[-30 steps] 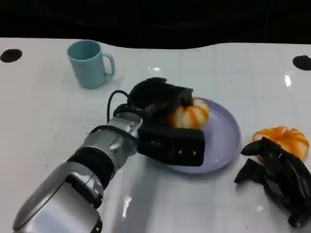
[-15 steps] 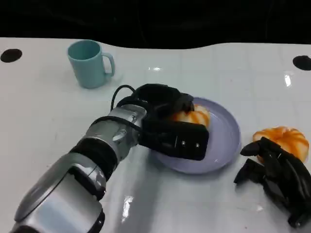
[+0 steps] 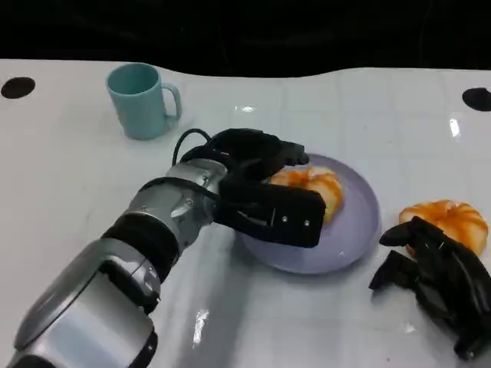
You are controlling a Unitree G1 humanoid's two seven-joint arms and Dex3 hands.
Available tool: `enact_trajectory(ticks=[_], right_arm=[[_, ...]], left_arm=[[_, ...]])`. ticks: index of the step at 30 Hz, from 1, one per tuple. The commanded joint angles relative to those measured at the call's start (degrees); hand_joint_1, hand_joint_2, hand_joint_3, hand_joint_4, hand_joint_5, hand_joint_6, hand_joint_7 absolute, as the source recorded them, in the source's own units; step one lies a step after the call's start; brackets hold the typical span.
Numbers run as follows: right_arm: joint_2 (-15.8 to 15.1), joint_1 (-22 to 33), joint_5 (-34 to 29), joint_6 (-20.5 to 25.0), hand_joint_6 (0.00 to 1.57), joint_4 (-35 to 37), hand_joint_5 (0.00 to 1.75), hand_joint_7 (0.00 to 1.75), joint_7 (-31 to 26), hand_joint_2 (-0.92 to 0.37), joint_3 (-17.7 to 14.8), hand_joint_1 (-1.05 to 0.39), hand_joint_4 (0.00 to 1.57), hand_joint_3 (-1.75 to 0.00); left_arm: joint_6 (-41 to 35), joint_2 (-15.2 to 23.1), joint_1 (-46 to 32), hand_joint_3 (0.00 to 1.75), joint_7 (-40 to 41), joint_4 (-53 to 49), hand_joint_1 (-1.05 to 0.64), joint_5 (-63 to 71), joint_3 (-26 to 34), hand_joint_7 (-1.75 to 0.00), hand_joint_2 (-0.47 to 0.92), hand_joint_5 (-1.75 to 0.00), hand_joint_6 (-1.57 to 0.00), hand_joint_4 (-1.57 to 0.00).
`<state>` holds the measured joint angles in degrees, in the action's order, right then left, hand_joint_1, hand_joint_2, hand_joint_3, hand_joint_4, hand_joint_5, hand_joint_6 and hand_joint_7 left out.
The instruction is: Grasp the bread from the table and place it into the plate.
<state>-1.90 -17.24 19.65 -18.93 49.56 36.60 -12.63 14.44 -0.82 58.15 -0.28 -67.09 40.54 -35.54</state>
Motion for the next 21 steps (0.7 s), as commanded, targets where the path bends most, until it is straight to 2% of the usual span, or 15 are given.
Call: enact_trajectory(ticks=[1, 5, 6, 8, 10, 15, 21], right_arm=[[-0.21, 1.14, -0.27, 1.69, 0.62, 0.09, 1.53, 1.24, -0.92, -0.92, -0.15, -0.53, 0.68, -0.25], [-0.29, 1.21, -0.48, 1.57, 0.61, -0.01, 1.53, 1.25, -0.95, -0.92, -0.03, -0.54, 0.68, -0.26], [-0.32, 1.2, -0.47, 1.61, 0.61, 0.0, 1.53, 1.26, -0.89, -0.92, -0.02, -0.54, 0.69, -0.26], [-0.39, 1.18, -0.56, 1.45, 0.6, 0.06, 1.54, 1.27, -0.85, -0.92, 0.04, -0.54, 0.69, -0.27], [-0.45, 1.18, -0.76, 1.11, 0.6, 0.14, 1.54, 1.28, -0.88, -0.92, 0.12, -0.54, 0.69, -0.27], [-0.55, 1.07, -0.24, 1.74, 0.6, 0.2, 1.54, 1.28, -0.43, -0.92, -0.16, -0.54, 0.68, -0.26], [-0.51, 1.06, 0.01, 1.74, 0.59, 0.13, 1.55, 1.29, 0.14, -0.92, -0.34, -0.52, 0.65, -0.27]], left_arm=[[0.69, 1.32, 1.79, 0.48, -1.09, 1.34, -0.87, -0.16, 0.32, -0.24, 0.92, -0.5, -0.6, -0.17], [1.52, 1.62, 1.49, 0.46, -0.91, 1.78, -0.85, -0.48, 0.61, -0.32, 0.92, -0.52, -0.71, -0.18], [1.88, 1.82, 1.27, 0.46, -0.82, 2.19, -0.85, -0.78, 0.9, -0.34, 0.92, -0.54, -0.7, -0.18], [2.38, 2.16, 0.96, 0.46, -0.68, 2.85, -0.85, -1.26, 1.37, -0.6, 0.92, -0.64, -0.54, -0.14], [2.61, 2.37, 0.76, 0.46, -0.66, 3.26, -0.84, -1.45, 1.71, -0.66, 0.92, -0.67, -0.48, -0.13], [7.13, 5.8, -2.51, 0.46, -0.01, 8.11, -0.78, -5.14, 5.63, -0.61, 0.92, -0.7, -0.35, -0.2], [14.21, 8.16, -8.25, 0.36, -1.86, 13.12, -0.71, -13.17, 12.0, -0.5, 0.92, -0.71, -0.37, -0.32]])
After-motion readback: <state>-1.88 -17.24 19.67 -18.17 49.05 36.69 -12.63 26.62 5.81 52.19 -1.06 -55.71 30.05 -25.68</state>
